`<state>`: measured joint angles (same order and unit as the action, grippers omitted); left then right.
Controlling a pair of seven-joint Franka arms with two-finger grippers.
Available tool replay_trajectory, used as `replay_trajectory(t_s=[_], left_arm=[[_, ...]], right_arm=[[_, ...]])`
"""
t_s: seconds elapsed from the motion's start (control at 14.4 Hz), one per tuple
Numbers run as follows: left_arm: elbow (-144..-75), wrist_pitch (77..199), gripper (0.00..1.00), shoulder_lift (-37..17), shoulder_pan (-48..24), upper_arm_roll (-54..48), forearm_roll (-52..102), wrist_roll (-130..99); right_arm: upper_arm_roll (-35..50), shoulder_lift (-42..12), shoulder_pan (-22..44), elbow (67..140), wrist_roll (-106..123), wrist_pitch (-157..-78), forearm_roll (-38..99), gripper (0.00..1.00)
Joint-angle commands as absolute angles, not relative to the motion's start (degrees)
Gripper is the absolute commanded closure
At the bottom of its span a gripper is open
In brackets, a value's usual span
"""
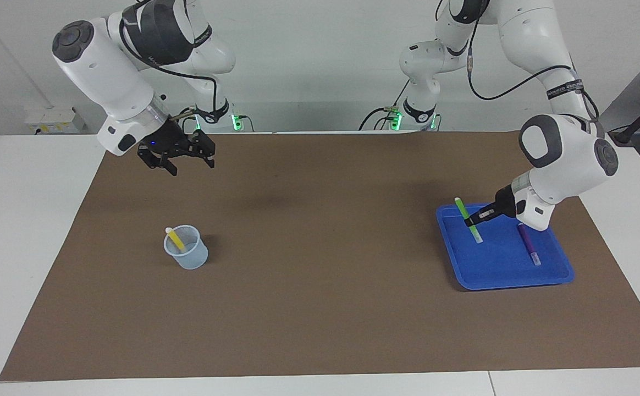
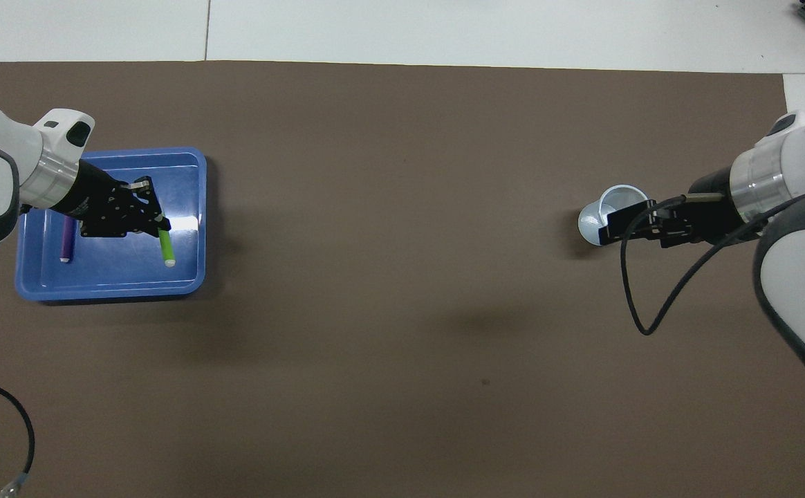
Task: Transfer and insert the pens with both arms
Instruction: 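Lift the green pen toward the right gripper while the right gripper approaches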
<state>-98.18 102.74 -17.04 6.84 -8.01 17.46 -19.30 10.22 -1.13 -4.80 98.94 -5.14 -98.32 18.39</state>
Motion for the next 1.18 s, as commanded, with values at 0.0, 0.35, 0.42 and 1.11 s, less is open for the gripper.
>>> replay_trajectory(t_s=[0.0, 0.35, 0.42, 1.11], left_arm=[[-98.7, 98.5, 1.0, -15.1, 4.5, -7.6, 23.4, -30.7], [-99.7, 98.2, 1.0, -14.4, 1.7, -7.8, 32.3, -50.7], [-99.7, 98.1, 1.0, -14.3, 1.6, -7.9, 35.7, -55.2], [-102.0, 101.9, 1.0, -13.5, -4.7, -9.1, 45.4, -68.4]], right_arm=[[10.3, 0.1, -1.4, 101.5, -11.8, -104.1, 24.4, 0.0], [10.3, 0.3, 7.9, 104.8, -24.8, -115.8, 27.4, 0.0], [10.3, 0.3, 9.7, 106.0, -26.8, -119.0, 28.1, 0.0], [10.3, -6.9, 21.9, 107.0, -38.2, -139.0, 29.1, 0.0]])
